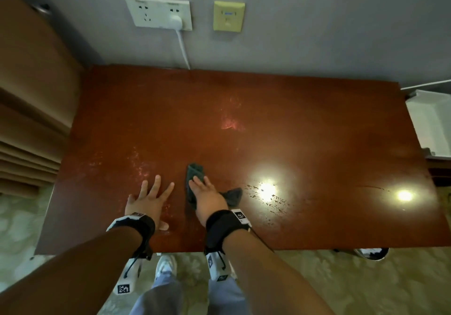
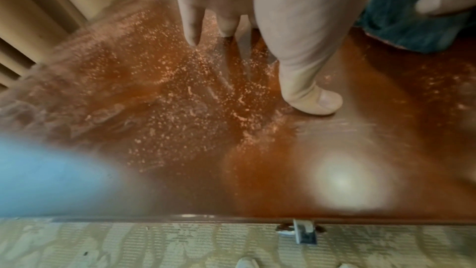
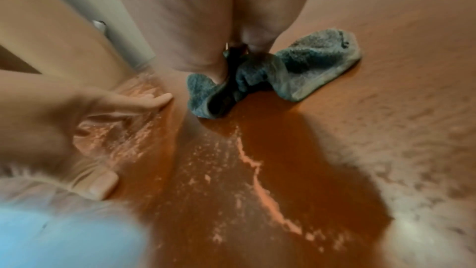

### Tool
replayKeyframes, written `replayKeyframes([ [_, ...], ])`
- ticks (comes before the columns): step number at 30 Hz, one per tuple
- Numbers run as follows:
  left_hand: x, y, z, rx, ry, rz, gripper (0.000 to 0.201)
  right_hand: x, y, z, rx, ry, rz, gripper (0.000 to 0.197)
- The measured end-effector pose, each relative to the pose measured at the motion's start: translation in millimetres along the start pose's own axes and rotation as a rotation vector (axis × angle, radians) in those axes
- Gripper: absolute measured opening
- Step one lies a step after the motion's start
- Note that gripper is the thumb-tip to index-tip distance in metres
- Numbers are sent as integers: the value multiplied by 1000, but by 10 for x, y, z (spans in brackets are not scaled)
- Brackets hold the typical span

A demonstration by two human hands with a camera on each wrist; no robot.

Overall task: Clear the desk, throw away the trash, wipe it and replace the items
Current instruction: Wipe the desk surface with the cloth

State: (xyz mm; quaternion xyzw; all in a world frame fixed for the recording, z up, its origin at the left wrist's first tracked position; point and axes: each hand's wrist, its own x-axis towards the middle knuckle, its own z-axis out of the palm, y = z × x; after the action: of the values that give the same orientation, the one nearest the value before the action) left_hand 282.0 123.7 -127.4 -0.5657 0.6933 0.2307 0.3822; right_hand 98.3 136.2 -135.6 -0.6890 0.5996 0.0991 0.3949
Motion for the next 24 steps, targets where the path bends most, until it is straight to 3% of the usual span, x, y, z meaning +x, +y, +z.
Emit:
replayKeyframes([
  [3, -21, 20, -17, 9, -11, -15, 122, -44, 191, -60, -29, 7, -58, 95],
  [5, -32, 27, -27, 13, -8, -24, 122, -125, 448, -162, 13, 70, -20, 92],
  [11, -44, 68, -50, 26, -13, -43, 123, -631, 1668, -778, 244, 301, 342, 80],
  [14, -43, 61, -58, 12, -17, -38, 122, -807, 2103, -998, 261, 338, 496, 77],
  [19, -49, 50, -45, 2, -12, -25, 122, -618, 2089, -1008, 176, 287, 564, 77],
  [24, -47, 36, -49, 3, -16, -20, 123, -362, 1583, -849, 82, 251, 429, 79],
])
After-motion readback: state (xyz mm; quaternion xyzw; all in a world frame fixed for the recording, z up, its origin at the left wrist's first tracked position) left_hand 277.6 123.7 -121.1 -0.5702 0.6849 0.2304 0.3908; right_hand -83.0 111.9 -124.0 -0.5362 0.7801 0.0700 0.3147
